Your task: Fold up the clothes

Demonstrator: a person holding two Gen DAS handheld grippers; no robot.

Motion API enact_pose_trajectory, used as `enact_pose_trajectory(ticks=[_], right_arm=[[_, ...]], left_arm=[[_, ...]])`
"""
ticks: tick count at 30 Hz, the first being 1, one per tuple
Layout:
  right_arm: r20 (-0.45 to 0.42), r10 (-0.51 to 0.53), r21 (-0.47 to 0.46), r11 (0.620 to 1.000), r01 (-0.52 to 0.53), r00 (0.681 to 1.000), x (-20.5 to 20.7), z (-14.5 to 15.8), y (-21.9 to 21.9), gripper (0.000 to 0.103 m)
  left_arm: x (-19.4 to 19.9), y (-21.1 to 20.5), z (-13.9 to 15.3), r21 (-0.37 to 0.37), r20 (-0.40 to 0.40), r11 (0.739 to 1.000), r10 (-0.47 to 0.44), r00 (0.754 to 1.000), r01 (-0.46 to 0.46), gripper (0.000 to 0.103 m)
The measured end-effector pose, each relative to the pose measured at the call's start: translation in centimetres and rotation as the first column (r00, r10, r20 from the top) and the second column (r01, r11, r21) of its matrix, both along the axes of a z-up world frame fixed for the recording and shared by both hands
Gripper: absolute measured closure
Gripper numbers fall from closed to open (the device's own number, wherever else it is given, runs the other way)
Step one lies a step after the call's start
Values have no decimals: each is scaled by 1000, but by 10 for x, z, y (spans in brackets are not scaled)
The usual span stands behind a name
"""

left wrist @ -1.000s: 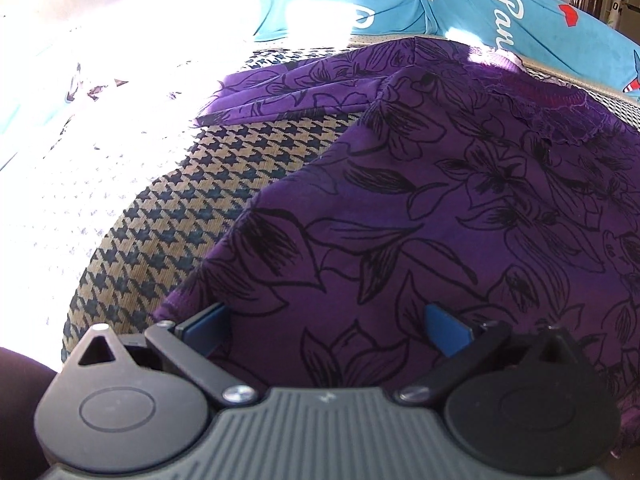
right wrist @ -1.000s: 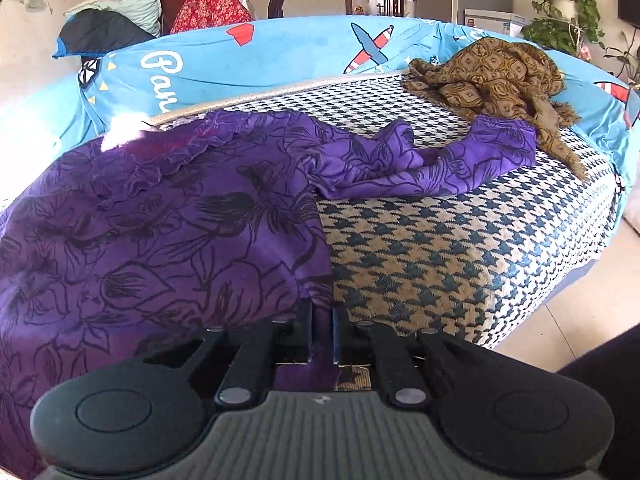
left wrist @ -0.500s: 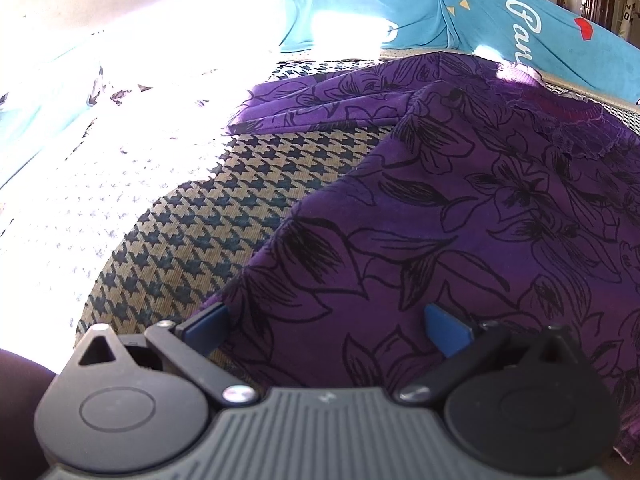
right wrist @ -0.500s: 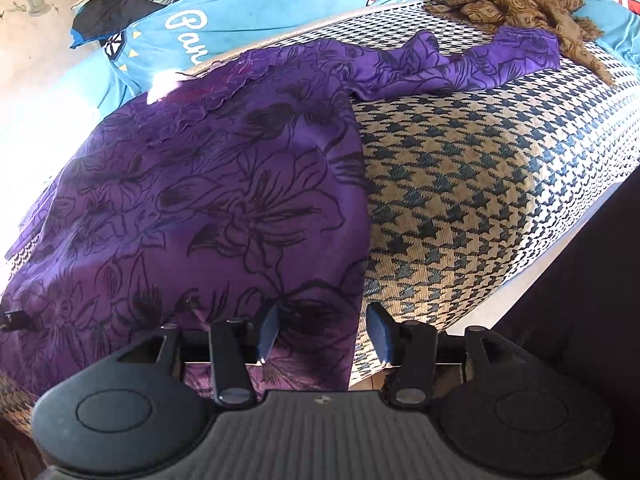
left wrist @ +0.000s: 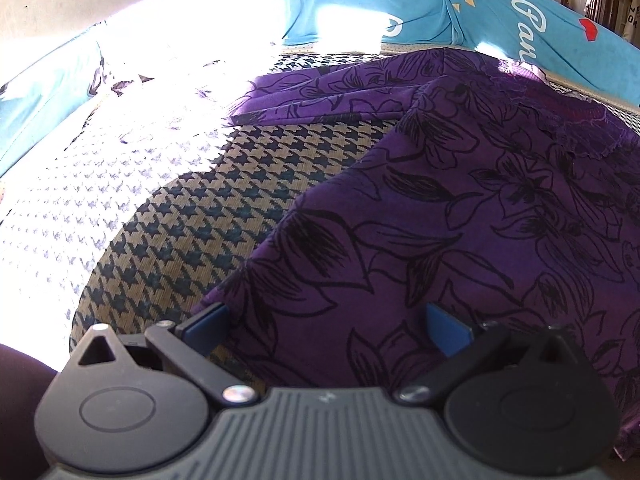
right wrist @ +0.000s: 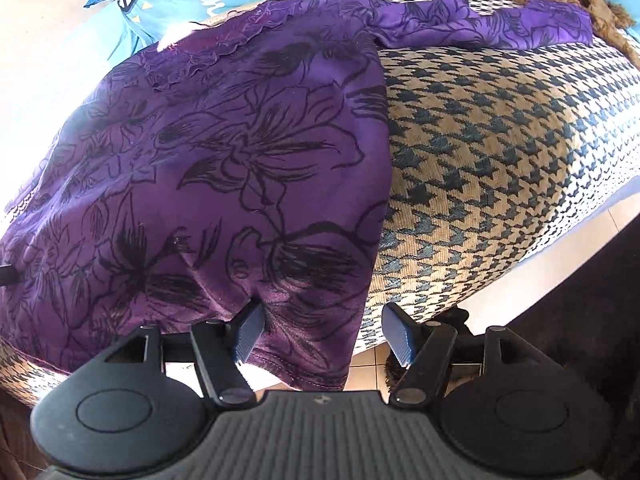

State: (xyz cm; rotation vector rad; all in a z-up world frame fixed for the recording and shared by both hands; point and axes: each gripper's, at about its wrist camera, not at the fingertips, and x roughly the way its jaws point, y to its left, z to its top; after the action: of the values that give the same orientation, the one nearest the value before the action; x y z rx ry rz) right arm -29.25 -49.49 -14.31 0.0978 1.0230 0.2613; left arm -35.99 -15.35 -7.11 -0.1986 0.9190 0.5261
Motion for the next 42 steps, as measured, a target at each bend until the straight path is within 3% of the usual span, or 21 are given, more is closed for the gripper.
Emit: enact_pose_trajectory(ticks=[4,6,8,12,21,28,32,34,36,40,42], right_arm=[[-8,14,21,1000,-14,1000,4,-3,2,42],[-8,42,43,998,-42,999,3,0,3,66],[-1,64,34,997,-64,998,1,3,6,84],[-16,66,0,998,-66,998,-5,12,7,96],[80,28,-115,993,-18,996,-38,59,-15,100],[100,37,-200,980,-16,994,-54,79,-25,102],[135,25,-164,987,-2,991,-57,84,-27,102],[162,26,-147,989,-2,986,-59,87,-25,96],[170,70,-133,990,-48,983,-59,89,-17,89],[165,166,-105,983,-150,972,-57,85,6,88],[171,207,-81,977,-195,963,-55,83,19,88]], left_arm=[[-2,2,0,-6,4,1000,3,1000,-3,0],[-2,2,0,-7,4,1000,5,1000,-5,0],[-2,2,1,-9,5,1000,8,1000,-8,0],[-4,3,1,-11,3,1000,12,1000,-12,0],[-11,4,9,21,29,999,24,999,-25,0],[-14,8,9,59,5,997,58,998,-59,0],[-16,11,7,72,-8,994,85,996,-84,0],[-16,11,8,57,0,995,77,997,-77,0],[-14,8,10,38,12,998,47,999,-48,0],[-7,1,12,70,8,997,32,999,-32,0],[-4,5,15,47,24,998,42,999,-43,0]])
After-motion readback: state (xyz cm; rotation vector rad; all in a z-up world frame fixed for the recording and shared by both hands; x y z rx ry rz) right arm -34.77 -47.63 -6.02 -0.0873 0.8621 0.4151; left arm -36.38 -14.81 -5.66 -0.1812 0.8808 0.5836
